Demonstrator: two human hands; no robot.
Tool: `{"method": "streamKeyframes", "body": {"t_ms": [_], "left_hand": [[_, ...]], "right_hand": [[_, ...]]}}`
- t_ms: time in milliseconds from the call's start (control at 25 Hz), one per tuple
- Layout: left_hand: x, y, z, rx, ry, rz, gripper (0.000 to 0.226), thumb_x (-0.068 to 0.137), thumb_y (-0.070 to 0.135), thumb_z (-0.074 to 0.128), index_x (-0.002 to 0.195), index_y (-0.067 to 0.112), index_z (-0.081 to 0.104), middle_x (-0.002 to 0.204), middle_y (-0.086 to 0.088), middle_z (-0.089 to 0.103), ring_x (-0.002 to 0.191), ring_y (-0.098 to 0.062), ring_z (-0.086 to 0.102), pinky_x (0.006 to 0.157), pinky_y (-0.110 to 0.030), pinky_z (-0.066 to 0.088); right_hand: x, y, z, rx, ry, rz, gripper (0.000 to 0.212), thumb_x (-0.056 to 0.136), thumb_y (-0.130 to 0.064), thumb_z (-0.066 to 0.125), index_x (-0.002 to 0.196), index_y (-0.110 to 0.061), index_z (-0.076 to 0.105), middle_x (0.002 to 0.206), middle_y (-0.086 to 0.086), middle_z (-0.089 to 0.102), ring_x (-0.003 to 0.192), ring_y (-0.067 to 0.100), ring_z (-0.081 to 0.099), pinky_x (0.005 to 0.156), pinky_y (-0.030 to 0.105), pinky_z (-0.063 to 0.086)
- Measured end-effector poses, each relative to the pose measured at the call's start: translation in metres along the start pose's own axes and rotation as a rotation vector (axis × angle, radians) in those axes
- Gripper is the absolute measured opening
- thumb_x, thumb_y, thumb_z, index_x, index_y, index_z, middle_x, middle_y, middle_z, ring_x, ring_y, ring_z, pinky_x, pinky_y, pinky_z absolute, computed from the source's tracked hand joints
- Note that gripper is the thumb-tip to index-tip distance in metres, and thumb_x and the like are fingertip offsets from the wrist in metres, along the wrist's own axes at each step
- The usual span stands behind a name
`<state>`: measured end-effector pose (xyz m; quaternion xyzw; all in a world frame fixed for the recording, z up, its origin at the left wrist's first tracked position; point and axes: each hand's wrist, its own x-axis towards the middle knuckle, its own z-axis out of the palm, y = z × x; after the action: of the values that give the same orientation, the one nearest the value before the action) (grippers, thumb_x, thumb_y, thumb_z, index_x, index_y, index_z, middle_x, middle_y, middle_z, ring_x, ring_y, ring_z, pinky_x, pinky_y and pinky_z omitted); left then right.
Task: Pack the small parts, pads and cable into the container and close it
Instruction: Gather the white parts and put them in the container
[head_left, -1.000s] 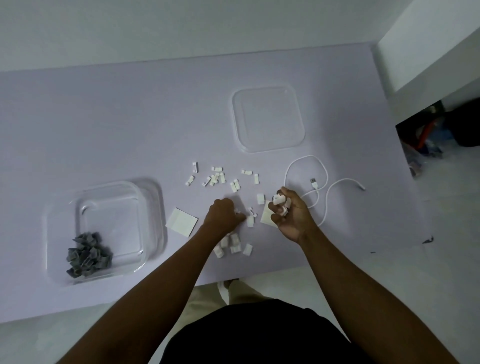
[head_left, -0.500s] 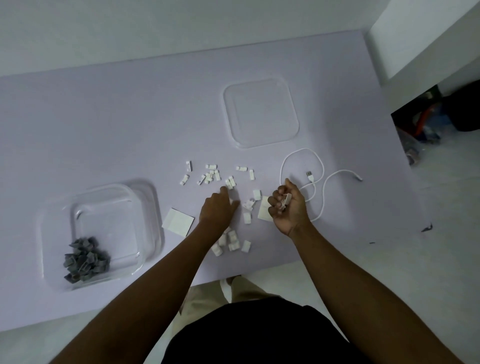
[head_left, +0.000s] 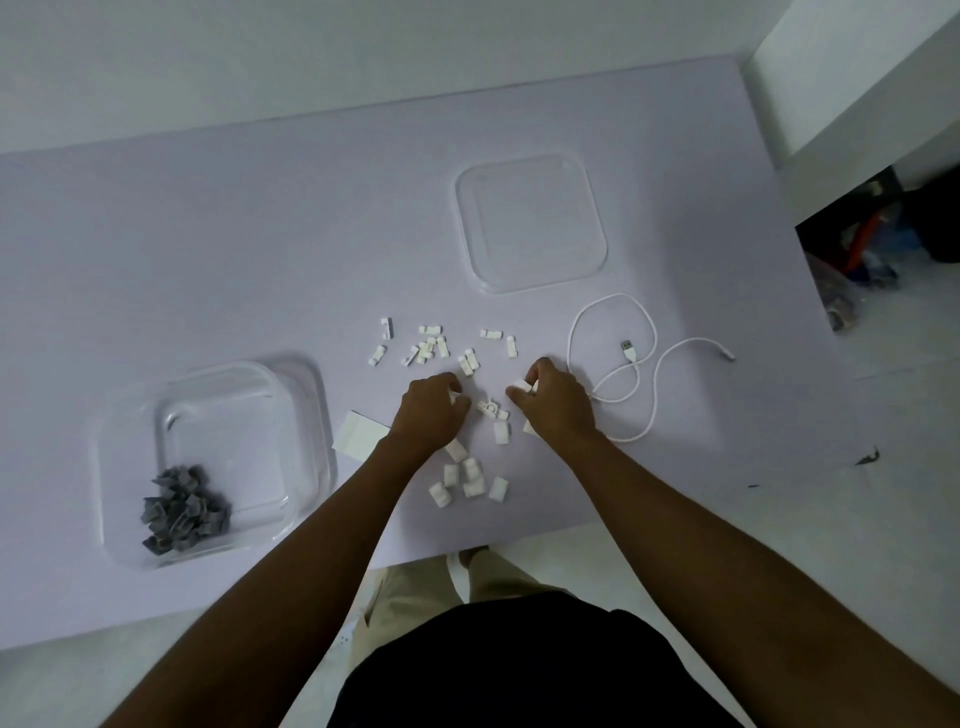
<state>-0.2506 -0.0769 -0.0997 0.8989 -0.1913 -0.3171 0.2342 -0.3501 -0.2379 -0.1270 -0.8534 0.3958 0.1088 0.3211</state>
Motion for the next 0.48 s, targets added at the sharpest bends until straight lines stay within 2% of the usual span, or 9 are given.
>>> {"method": "streamKeyframes", "body": {"t_ms": [80,160,240,320,360,440,480], "left_hand": [[-0.001,-0.005,-0.005,-0.001,-0.001,0.000,0.024,0.090,0.024,0.059,0.102,0.007,0.072,0.104,-0.012,0.072,0.096,-0.027,0.064,0.075,-0.024,0.040],[-0.005,-0.010,-0.008,0.026,-0.047,0.005,0.025,0.091,0.027,0.060,0.099,0.006,0.070,0.098,-0.011,0.070,0.092,-0.026,0.063,0.072,-0.024,0.039],[-0.009,-0.017,-0.010,0.055,-0.108,0.012,0.031,0.093,0.035,0.060,0.097,0.005,0.067,0.089,-0.006,0.064,0.084,-0.021,0.059,0.070,-0.026,0.039],[-0.014,-0.025,-0.011,0.095,-0.138,0.019,0.032,0.092,0.037,0.060,0.095,0.006,0.067,0.087,-0.004,0.062,0.081,-0.019,0.055,0.069,-0.027,0.039],[-0.015,-0.029,-0.012,0.111,-0.144,0.018,0.029,0.091,0.035,0.061,0.094,0.006,0.067,0.088,-0.005,0.063,0.081,-0.019,0.056,0.069,-0.027,0.039],[-0.019,-0.034,-0.013,0.139,-0.149,0.021,0.021,0.088,0.028,0.062,0.093,0.007,0.067,0.089,-0.007,0.065,0.084,-0.024,0.060,0.068,-0.026,0.038],[-0.021,-0.035,-0.014,0.155,-0.150,0.038,0.019,0.087,0.026,0.063,0.092,0.008,0.066,0.089,-0.007,0.067,0.086,-0.026,0.062,0.068,-0.026,0.038]], "right_hand": [[0.001,-0.001,0.001,-0.015,-0.004,-0.013,0.029,0.087,-0.039,0.071,0.096,-0.014,0.059,0.096,0.008,0.070,0.091,0.027,0.063,0.073,0.032,0.044],[-0.002,-0.003,0.003,0.114,0.001,-0.008,0.024,0.088,-0.034,0.069,0.092,-0.011,0.062,0.089,0.004,0.068,0.080,0.021,0.060,0.070,0.029,0.042],[-0.007,-0.005,0.000,0.563,-0.074,0.111,0.019,0.092,-0.026,0.065,0.081,-0.011,0.061,0.073,0.002,0.058,0.061,0.014,0.048,0.058,0.027,0.036],[-0.016,-0.007,-0.008,1.054,-0.232,0.289,0.024,0.096,-0.026,0.061,0.074,-0.016,0.055,0.063,0.002,0.044,0.050,0.012,0.033,0.047,0.024,0.022],[-0.019,-0.006,-0.009,1.139,-0.277,0.320,0.027,0.096,-0.028,0.061,0.072,-0.018,0.053,0.061,0.001,0.041,0.048,0.011,0.030,0.047,0.023,0.018],[-0.021,-0.005,-0.005,1.043,-0.250,0.285,0.028,0.095,-0.030,0.064,0.072,-0.018,0.053,0.059,-0.001,0.045,0.048,0.010,0.032,0.045,0.022,0.021],[-0.020,-0.003,-0.002,0.920,-0.197,0.222,0.027,0.093,-0.029,0.066,0.072,-0.016,0.055,0.060,-0.002,0.049,0.049,0.011,0.037,0.045,0.023,0.028]]}}
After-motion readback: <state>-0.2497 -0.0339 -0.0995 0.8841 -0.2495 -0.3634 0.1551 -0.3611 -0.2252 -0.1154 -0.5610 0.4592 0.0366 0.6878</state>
